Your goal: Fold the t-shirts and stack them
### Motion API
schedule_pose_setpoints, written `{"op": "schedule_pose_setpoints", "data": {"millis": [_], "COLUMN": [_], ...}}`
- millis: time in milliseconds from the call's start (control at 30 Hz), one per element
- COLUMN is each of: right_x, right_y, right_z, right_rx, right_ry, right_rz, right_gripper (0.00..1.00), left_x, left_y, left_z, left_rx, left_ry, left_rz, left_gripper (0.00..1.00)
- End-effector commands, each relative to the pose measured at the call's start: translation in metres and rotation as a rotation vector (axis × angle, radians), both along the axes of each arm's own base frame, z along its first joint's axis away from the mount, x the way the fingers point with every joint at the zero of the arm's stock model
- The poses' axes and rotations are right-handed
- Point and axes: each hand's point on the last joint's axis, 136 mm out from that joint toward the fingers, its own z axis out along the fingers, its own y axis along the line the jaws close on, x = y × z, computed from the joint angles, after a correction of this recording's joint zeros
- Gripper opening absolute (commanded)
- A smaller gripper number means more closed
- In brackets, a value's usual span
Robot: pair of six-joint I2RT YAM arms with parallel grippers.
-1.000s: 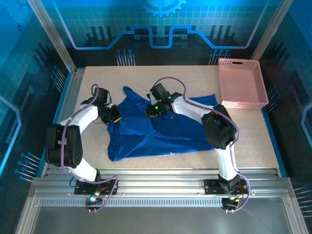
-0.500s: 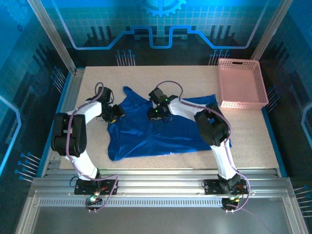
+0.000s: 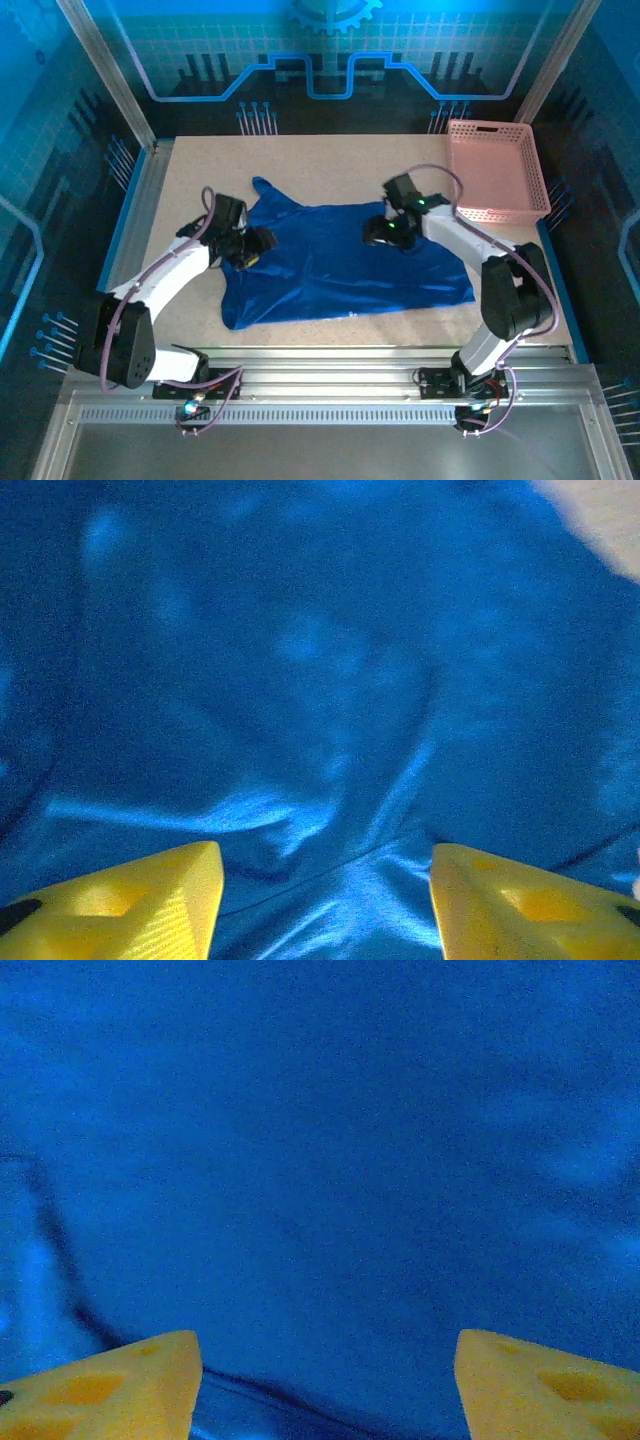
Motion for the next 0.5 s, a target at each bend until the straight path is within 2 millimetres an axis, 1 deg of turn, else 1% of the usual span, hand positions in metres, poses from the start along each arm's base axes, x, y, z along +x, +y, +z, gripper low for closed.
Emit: {"op": "schedule_pose_setpoints", "data": {"millis": [0,33,67,100,133,267,333,400,467], "right_x": [-0.059,-0.067,-0.071,-0.086,-0.095,-0.121,-0.134,-0.141,-0.139], "right_y": [-0.011,-0.015,-0.017,-0.021,-0.023,-0.027,-0.028,-0.029,-0.030], "right_z": [-0.046,-0.052,-0.055,-0.065,-0.069,-0.072,-0.072,-0.069,-0.064], "right_rx": [0.017,0.011,0.010,0.000,-0.005,-0.028,-0.030,-0.040,-0.037], "right_ry": [0.211,0.229,0.237,0.273,0.291,0.317,0.337,0.341,0.316], "right_rz": [-0.036,-0.054,-0.066,-0.078,-0.089,-0.102,-0.107,-0.113,-0.122], "right_gripper": [0.68,0.68,0.67,0.67,0.67,0.67,0.67,0.68,0.70], "left_x": [-0.024,-0.028,-0.033,-0.040,-0.046,-0.067,-0.079,-0.086,-0.083], "left_y": [0.002,0.005,0.008,0.012,0.015,0.028,0.038,0.046,0.049], "left_z": [-0.036,-0.041,-0.046,-0.052,-0.058,-0.071,-0.073,-0.070,-0.061], "left_rx": [-0.022,-0.009,0.006,0.027,0.040,0.093,0.123,0.132,0.122], "left_ry": [0.129,0.143,0.163,0.197,0.228,0.301,0.326,0.332,0.308], "left_rz": [0.072,0.080,0.084,0.091,0.097,0.139,0.163,0.183,0.194], "left_gripper": [0.48,0.47,0.47,0.46,0.45,0.42,0.42,0.42,0.42]}}
